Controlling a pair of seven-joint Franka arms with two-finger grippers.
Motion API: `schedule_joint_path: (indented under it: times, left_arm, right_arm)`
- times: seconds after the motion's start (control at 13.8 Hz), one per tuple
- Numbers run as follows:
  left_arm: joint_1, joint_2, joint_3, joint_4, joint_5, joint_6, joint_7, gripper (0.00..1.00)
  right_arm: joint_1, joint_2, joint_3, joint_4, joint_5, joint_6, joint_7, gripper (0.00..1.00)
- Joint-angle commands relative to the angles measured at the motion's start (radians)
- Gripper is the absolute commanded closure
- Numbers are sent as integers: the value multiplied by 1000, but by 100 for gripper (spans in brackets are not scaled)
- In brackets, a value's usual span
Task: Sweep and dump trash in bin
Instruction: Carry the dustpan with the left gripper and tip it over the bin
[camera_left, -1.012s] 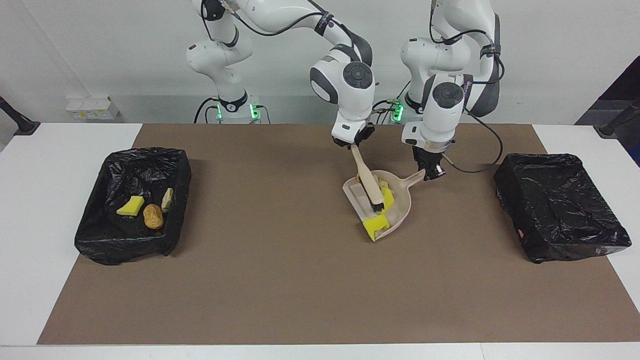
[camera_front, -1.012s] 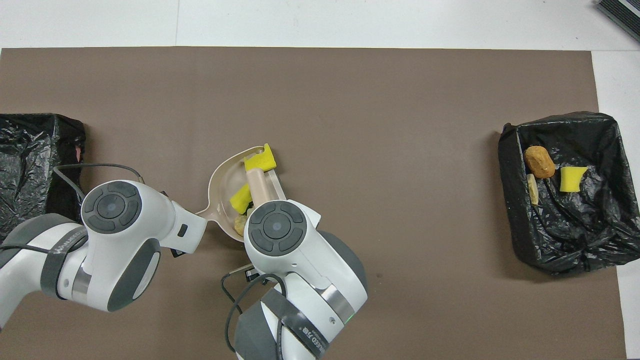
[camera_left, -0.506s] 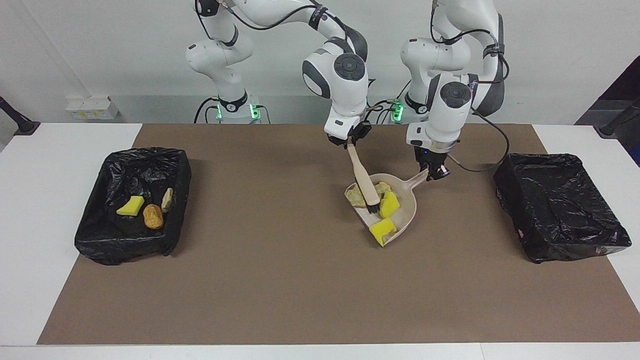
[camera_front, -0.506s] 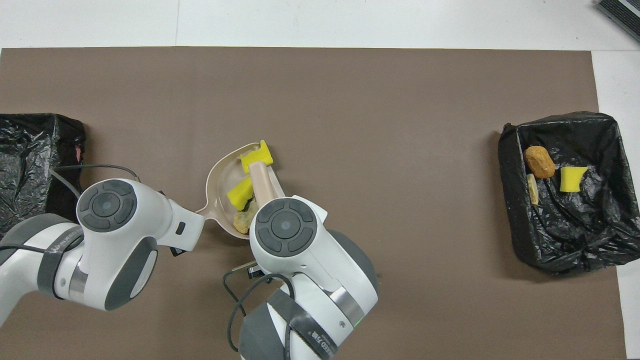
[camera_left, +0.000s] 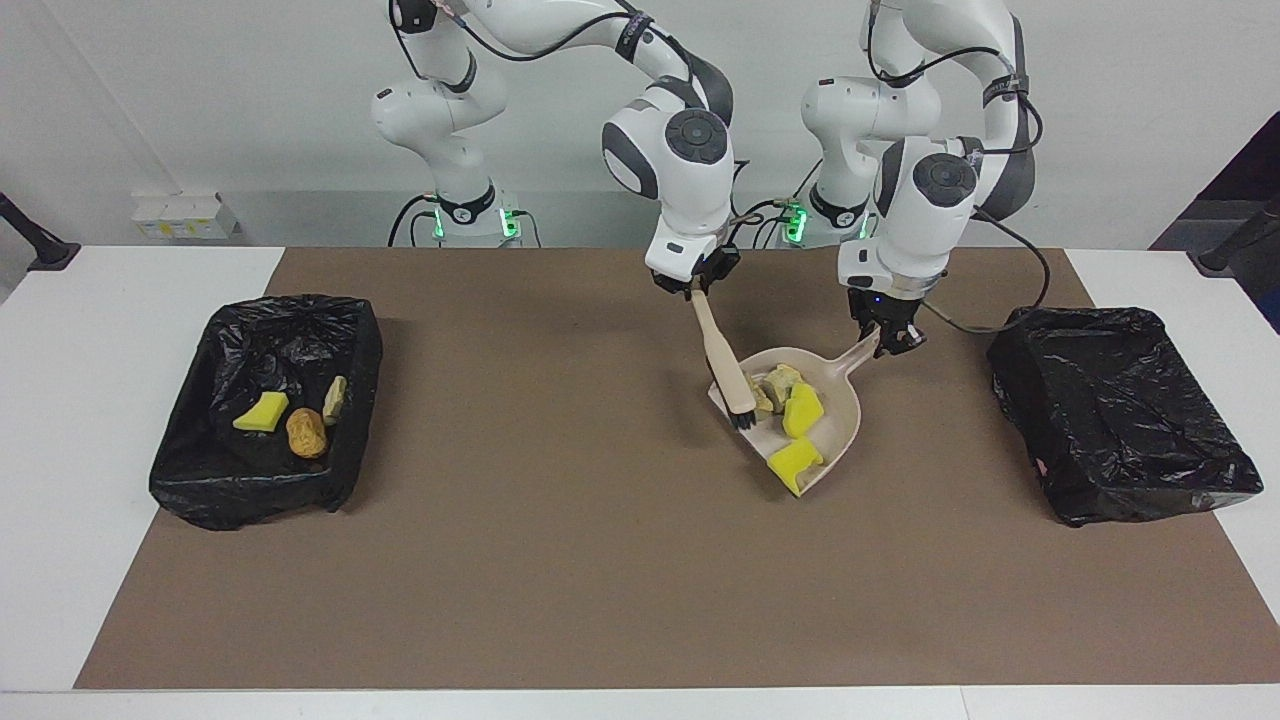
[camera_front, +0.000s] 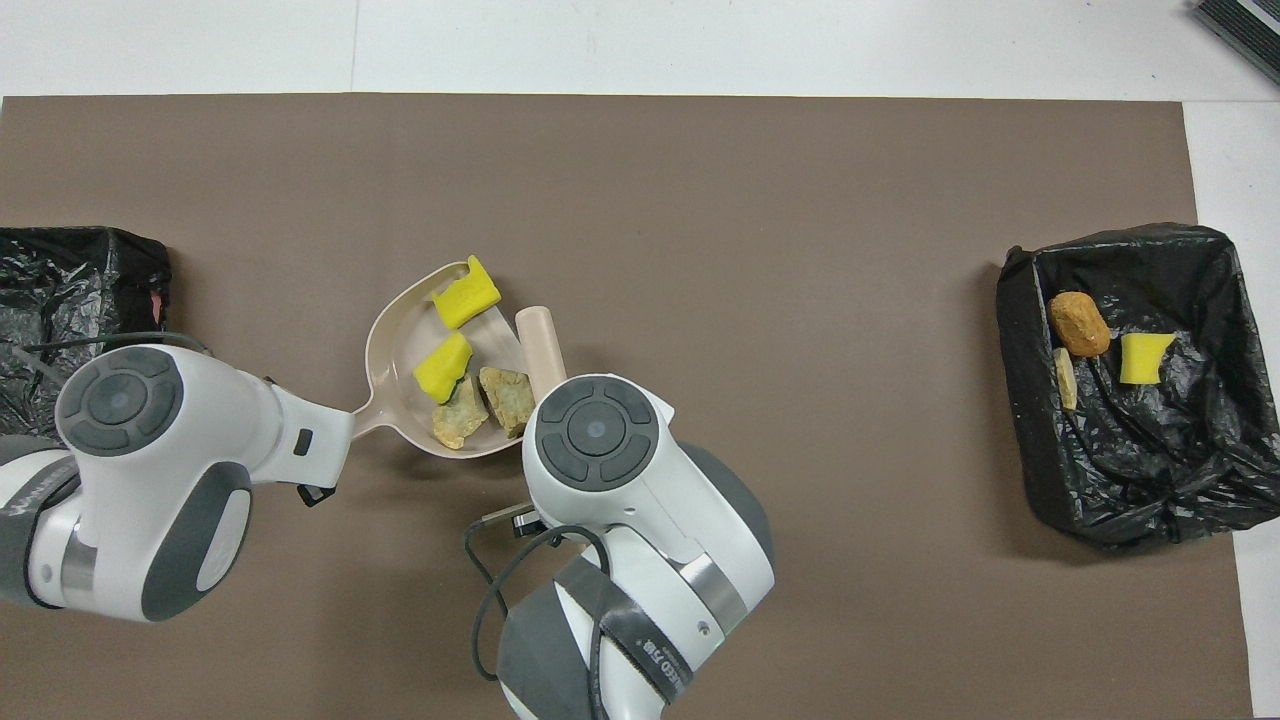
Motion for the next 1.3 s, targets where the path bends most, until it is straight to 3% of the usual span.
schedule_joint_path:
  times: [0.0, 0.14, 0.43, 0.58, 0.87, 1.01, 1.23]
  left_arm:
    - [89, -92, -2, -1, -41, -84, 104, 100]
    - [161, -124, -2, 17, -63, -159, 173, 100]
    - [324, -129, 25, 193, -147, -388, 316, 100]
    - [387, -121, 42, 264, -152, -426, 351, 100]
    - [534, -109, 48, 374, -150, -425, 357, 100]
    - [608, -72, 48, 425, -144, -396, 356, 100]
    - [688, 73, 48, 610, -124, -411, 385, 100]
  right_arm:
    - [-24, -28, 7, -43, -16, 5, -16, 100]
    - [-12, -40, 7, -56, -16, 1, 16, 100]
    - [45, -117, 16, -173, -13, 4, 170, 100]
    - [83, -143, 19, -237, 2, 40, 284, 100]
    - [185, -152, 19, -254, 8, 56, 444, 100]
    - [191, -160, 19, -295, 60, 103, 454, 100]
    - [232, -169, 19, -398, 87, 250, 458, 100]
